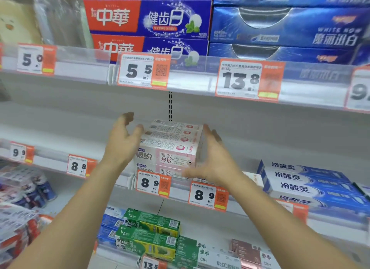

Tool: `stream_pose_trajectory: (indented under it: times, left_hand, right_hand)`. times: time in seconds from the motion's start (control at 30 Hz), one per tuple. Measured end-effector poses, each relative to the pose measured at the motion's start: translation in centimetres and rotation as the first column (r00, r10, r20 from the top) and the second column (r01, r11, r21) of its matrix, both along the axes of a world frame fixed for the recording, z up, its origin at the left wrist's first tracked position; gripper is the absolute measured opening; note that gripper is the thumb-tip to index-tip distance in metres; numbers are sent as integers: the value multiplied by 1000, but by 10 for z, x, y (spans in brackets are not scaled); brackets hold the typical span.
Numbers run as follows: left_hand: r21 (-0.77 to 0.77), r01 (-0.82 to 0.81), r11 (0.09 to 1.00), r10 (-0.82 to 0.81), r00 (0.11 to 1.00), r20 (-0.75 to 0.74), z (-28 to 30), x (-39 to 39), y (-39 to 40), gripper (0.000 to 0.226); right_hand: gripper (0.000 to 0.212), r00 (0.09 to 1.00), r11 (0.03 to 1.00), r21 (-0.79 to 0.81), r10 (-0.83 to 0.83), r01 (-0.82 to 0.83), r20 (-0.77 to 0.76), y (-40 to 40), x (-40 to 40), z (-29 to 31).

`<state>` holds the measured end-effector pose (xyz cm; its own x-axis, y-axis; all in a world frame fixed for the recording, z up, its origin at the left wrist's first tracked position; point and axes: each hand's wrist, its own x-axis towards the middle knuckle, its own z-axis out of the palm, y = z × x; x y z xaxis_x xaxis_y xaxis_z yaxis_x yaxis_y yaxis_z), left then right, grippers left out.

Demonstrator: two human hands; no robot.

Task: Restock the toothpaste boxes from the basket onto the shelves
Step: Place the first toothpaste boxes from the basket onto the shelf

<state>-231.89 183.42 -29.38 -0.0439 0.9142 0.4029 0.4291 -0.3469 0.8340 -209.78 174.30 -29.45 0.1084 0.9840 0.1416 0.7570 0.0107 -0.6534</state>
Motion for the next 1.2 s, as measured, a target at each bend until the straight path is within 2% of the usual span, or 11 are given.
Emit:
stream_pose_trajectory:
  times: [0.13, 0.27, 0.37, 0.47, 0.53, 0.67, 0.8, 0.87, 0.97, 1.03, 1.2]
  left_hand:
    - [357, 15, 934, -18, 1000, 5, -10, 45, -86, 13]
    - [66, 466, 883, -440, 867, -232, -77, 115, -173, 12]
    - [-267, 618, 740, -666, 616, -421, -154, 163, -233, 13]
    - [-587, 628, 511, -860, 386, -335, -237, 189, -288, 12]
    - [-716, 564, 411, -908, 321, -269, -286, 195, -324, 7]
    - [-865, 388, 318, -934, 286, -215, -350, 204, -373, 31]
    - [-941, 195, 277, -958, 133, -255, -388, 218, -380, 52]
    - [-939, 176, 295, -947, 182, -263, -399, 228, -380, 57]
    - [-862, 181, 473, -859, 313, -405, -417, 236, -376, 75]
    - [-848, 148, 509, -833, 335, -441, -432, 235, -371, 89]
    - [-877, 97, 470, -880, 122, -459, -457, 233, -367, 106]
  right_hand:
    - [43, 999, 893, 449, -18, 34, -39, -97, 21, -25]
    - [15, 985, 918, 374, -78, 131, -153, -184, 65, -102]
    - [12, 957, 980, 37, -181, 194, -227, -243, 107, -177]
    - [14, 934, 933, -283, -288, 224, -212, -298, 145, -249]
    - [10, 921, 866, -450, -334, 216, -201, -327, 161, -287]
    - [23, 906, 660, -740, -382, 129, -183, -375, 187, -354]
    - [37, 895, 488, -868, -423, 92, -143, -414, 202, -401]
    - [41, 897, 448, -889, -426, 93, -120, -420, 206, -413]
    - [47, 832, 458, -876, -539, 155, -135, -416, 207, -424]
    - [53, 784, 454, -869, -605, 197, -139, -411, 204, -428]
    - [87, 700, 420, -879, -697, 224, -154, -388, 187, -443]
